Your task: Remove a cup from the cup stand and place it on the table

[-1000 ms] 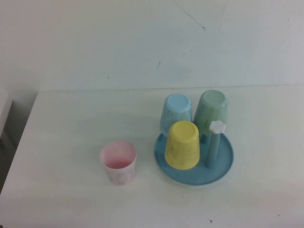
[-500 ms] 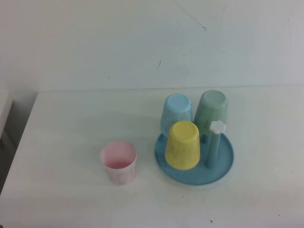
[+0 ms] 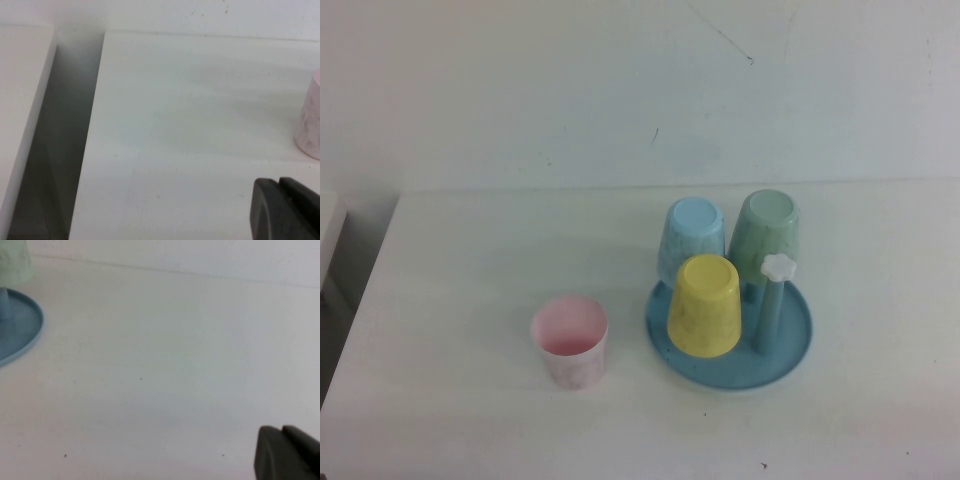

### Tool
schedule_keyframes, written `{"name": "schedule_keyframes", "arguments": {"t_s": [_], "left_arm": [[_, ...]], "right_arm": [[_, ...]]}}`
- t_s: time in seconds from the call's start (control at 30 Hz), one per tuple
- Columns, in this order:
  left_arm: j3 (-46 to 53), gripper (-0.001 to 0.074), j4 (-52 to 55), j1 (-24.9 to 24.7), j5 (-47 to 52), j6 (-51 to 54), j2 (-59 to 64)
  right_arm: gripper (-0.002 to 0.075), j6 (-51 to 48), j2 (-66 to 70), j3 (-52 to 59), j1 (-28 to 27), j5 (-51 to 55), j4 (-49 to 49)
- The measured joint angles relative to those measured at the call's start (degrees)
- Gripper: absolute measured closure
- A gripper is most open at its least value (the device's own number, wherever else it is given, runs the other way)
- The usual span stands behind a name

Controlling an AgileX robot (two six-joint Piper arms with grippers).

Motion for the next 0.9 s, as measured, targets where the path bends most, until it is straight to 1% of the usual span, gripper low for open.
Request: {"name": "schedule_keyframes", "arguments": {"t_s": [0.63, 0.9], "left_arm": [[0.0, 0.0737, 0.0, 0.0, 0.0, 0.0, 0.0], [0.0, 0.0737, 0.0, 0.0, 0.0, 0.0, 0.0]], "right_arm": [[0.0726, 0.0, 0.0, 0.0, 0.0, 0.0, -0.4], [0.0726, -7.1, 0.0, 0.0, 0.0, 0.0, 1.6]]}}
